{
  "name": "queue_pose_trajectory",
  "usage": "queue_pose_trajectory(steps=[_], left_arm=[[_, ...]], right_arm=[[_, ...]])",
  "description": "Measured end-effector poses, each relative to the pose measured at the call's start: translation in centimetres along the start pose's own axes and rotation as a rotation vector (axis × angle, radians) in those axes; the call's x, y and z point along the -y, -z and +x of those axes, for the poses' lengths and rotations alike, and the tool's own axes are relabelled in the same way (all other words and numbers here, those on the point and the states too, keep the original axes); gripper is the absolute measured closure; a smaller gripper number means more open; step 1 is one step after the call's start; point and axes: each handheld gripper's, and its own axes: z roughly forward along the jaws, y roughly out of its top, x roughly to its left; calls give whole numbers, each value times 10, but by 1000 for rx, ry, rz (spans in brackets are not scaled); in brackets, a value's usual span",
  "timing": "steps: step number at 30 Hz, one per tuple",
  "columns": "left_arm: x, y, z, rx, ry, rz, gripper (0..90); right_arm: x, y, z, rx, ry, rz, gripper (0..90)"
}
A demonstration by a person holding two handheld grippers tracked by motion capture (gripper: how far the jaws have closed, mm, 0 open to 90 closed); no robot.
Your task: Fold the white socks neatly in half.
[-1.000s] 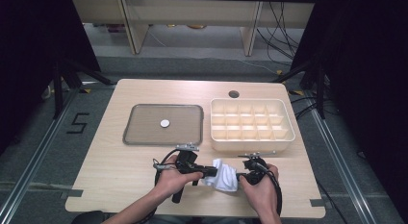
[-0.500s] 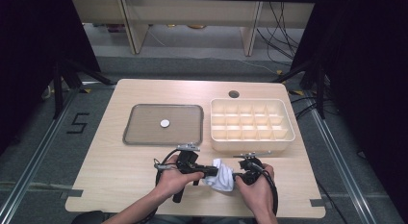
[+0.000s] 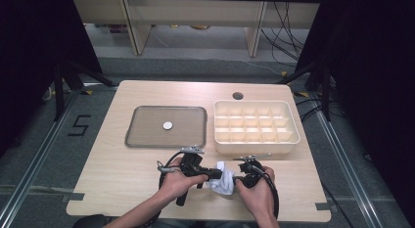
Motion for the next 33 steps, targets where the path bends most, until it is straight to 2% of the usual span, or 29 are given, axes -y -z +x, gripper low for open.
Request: queue_pose_trajectory(steps=[1, 2, 7, 9, 11, 12, 16, 18, 19, 22, 23, 25, 26, 27, 32, 33], left_arm=[[0, 0, 0, 2, 1, 4, 833], [0, 0, 0, 0, 2, 3, 833], [-1, -1, 1, -9, 0, 1, 833], [-2, -1, 0, -14, -2, 5, 833], [-2, -2, 1, -8, -2, -5, 833], [-2, -2, 0, -9, -2, -2, 832], [-2, -3, 0, 0, -5, 1, 833], [-3, -3, 0, -10, -6, -2, 833], [-3, -3, 0, -9, -8, 0, 833], [-3, -3, 0, -12, -5, 0, 832], [-3, -3, 0, -13, -6, 1, 833], [-3, -3, 0, -22, -5, 6, 832], [-3, -3, 0, -24, -4, 7, 832], [-3, -4, 1, -13, -2, 3, 832], [-3, -4, 1, -5, -3, 10, 831], [-2, -5, 1, -6, -2, 9, 831]], right_arm=[[0, 0, 1, -3, 2, 1, 864], [0, -1, 0, -17, 30, -6, 864], [0, -1, 1, -12, 29, 5, 869], [0, -2, 3, -15, 12, 5, 871], [0, -1, 3, -23, 28, -5, 872], [0, -2, 4, -18, 8, 3, 872], [0, -2, 5, -17, 32, 3, 872], [0, -2, 7, -26, 12, 3, 871], [0, -3, 6, -16, 29, 9, 872], [0, -4, 7, -18, 34, 6, 872], [-1, -4, 9, -15, 18, 6, 872], [-1, -4, 8, -19, 37, 9, 872], [-1, -5, 10, -22, 13, 9, 872], [-1, -5, 10, -20, 28, 9, 871], [0, -5, 14, -24, 27, 10, 869], [-1, -6, 13, -26, 41, 7, 869]])
